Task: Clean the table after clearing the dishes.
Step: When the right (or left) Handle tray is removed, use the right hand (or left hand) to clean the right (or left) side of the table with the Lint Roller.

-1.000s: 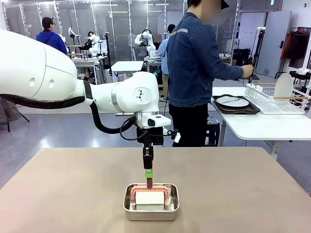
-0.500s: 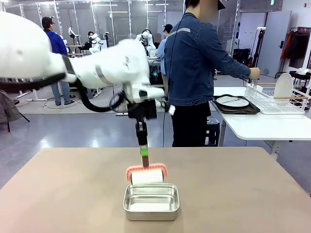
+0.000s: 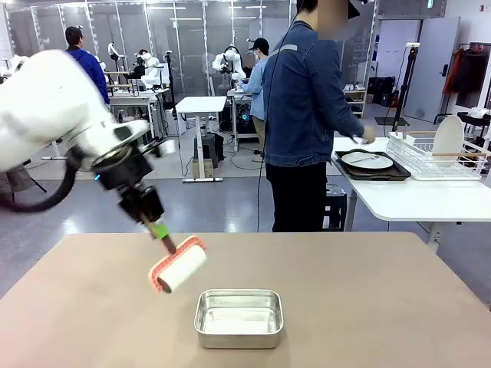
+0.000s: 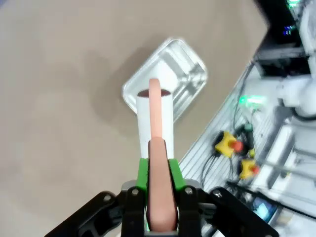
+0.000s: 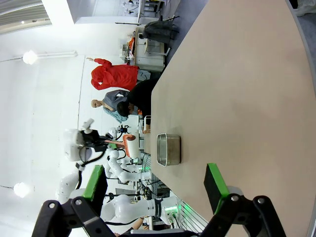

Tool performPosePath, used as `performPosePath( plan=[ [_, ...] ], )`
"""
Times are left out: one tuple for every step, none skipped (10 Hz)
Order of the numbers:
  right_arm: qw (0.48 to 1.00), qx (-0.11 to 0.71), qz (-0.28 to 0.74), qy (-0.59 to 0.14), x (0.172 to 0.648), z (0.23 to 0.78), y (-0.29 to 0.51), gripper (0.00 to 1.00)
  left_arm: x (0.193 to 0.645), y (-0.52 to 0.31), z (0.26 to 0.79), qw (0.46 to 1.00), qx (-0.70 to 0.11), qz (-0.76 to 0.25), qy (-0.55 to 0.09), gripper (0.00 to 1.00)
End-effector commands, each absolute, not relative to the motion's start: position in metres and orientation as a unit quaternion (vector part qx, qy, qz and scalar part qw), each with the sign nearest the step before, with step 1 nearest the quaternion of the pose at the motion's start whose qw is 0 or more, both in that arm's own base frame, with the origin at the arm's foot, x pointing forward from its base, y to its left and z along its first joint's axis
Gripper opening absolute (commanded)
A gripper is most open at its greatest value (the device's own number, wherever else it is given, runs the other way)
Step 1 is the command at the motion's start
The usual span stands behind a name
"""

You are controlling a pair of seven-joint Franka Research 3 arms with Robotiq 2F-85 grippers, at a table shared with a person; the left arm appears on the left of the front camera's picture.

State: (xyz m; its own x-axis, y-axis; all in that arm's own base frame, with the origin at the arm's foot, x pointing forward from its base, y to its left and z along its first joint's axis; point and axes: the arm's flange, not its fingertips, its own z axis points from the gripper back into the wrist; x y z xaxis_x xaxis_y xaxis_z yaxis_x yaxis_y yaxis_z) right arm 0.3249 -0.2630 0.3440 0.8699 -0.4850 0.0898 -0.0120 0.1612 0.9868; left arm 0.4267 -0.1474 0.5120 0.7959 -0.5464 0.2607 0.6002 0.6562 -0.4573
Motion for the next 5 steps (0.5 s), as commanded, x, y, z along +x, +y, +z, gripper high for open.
performPosePath(
  plan=[
    [0.733, 0.63, -0.155, -0.203, 0.325, 0.347, -0.263, 1.0, 0.407, -0.139, 0.462, 0.922, -0.32, -0.202, -0.082, 0.0],
    [0.733, 0.63, -0.155, -0.203, 0.325, 0.347, -0.263, 1.0, 0.405, -0.134, 0.451, 0.921, -0.327, -0.188, -0.096, 0.0],
    [0.733, 0.63, -0.155, -0.203, 0.325, 0.347, -0.263, 1.0, 0.405, -0.138, 0.451, 0.919, -0.316, -0.213, -0.105, 0.0],
    [0.733, 0.63, -0.155, -0.203, 0.325, 0.347, -0.263, 1.0, 0.411, -0.115, 0.454, 0.924, -0.314, -0.209, -0.058, 0.0],
    [0.733, 0.63, -0.155, -0.203, 0.325, 0.347, -0.263, 1.0, 0.411, -0.115, 0.454, 0.924, -0.314, -0.209, -0.058, 0.0]
  ],
)
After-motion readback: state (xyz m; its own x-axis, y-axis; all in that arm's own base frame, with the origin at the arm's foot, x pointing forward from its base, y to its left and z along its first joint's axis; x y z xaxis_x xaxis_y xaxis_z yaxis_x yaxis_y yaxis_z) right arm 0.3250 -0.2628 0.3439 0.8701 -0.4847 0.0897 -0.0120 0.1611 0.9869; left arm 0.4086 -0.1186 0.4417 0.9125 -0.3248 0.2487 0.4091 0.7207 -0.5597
